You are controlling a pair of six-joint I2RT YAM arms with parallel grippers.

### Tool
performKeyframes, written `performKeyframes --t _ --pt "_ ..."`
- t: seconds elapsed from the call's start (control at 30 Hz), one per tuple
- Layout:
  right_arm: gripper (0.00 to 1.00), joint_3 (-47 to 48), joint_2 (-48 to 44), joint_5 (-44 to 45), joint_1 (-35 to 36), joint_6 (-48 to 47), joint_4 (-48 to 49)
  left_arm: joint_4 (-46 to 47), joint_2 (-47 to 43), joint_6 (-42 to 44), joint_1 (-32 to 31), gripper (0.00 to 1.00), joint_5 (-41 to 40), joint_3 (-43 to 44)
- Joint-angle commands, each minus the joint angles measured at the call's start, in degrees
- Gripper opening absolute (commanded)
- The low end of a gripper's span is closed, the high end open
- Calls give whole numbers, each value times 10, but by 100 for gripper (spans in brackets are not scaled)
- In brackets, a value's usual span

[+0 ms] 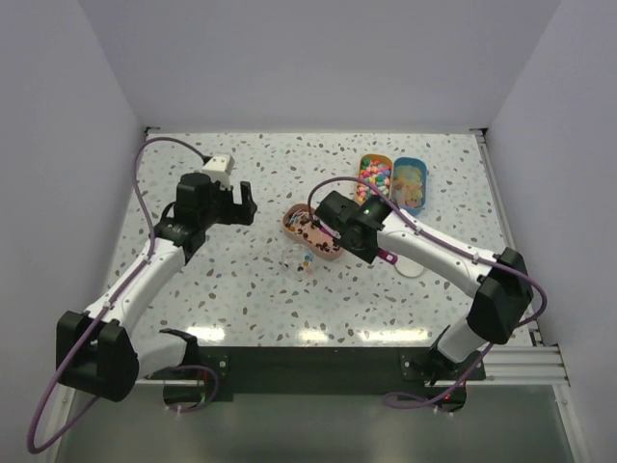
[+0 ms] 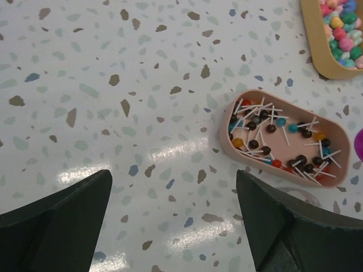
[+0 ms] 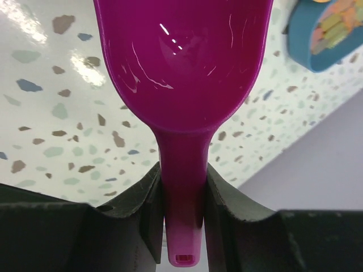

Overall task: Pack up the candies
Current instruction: Adjust the spatula.

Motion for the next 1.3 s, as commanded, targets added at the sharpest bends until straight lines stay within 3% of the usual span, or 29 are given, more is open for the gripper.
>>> performKeyframes --t 0.0,0.17,0.37,0.63,0.77,0.9,1.27 --pt "0 -34 -17 -96 -15 6 92 50 20 -16 3 95 103 -4" --pt "0 -78 -31 -138 -33 -1 170 56 45 -48 -13 92 141 -3" --pt "0 -89 -18 -179 -55 7 198 3 75 -83 -81 89 91 30" --pt "0 -137 -43 -242 -56 15 265 27 118 -154 -95 83 131 56" --pt "0 -145 -35 -265 -59 27 274 52 108 -133 -122 83 136 54" --pt "0 -144 -33 -300 -71 39 276 74 92 -117 -126 81 136 31" --pt "0 -147 -39 -316 -79 36 294 51 138 -195 -126 73 101 63"
